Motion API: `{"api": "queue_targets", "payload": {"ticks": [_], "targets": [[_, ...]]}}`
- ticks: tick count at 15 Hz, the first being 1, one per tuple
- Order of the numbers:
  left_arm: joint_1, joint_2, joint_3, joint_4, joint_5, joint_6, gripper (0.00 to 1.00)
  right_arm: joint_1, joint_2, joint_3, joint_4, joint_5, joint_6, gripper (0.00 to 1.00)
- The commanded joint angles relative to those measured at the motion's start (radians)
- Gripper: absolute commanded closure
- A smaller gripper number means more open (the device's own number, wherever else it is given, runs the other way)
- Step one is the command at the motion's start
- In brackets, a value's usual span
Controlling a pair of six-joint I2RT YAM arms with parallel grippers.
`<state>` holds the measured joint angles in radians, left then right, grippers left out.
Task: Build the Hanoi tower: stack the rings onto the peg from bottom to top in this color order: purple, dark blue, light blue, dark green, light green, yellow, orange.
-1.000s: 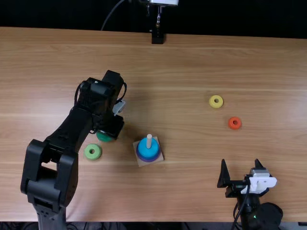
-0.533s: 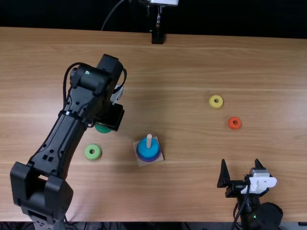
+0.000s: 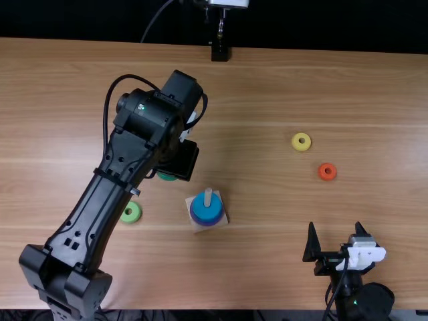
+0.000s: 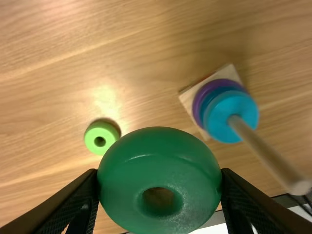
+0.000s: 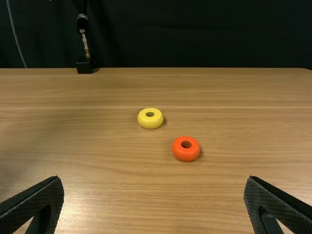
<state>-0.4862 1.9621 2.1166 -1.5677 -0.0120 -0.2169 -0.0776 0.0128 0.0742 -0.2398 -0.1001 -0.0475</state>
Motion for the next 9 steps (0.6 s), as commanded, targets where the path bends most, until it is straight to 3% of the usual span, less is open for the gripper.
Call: {"api": "queue_targets", "payload": {"ticks": [1, 3, 7, 9], "targets": [[-0.041, -0.037, 0.037, -0.003, 0.008, -0.056, 1.0, -0.01, -0.013, -0.059, -0.083, -0.008, -0.002, 0.0], [-0.08, -0.037, 0.054, -0.003, 0.008, -0.094, 1.0, -0.01, -0.013, -0.059, -0.083, -0.008, -0.002, 0.0], [-0.149, -0.035, 0.055, -0.003, 0.008, -0.098, 1.0, -0.01, -0.013, -0.059, -0.083, -0.008, -0.002, 0.0], [-0.173, -0.032, 0.055, -0.003, 0.008, -0.124, 1.0, -0.01, -0.013, -0.059, -0.083, -0.008, -0.002, 0.0]]}}
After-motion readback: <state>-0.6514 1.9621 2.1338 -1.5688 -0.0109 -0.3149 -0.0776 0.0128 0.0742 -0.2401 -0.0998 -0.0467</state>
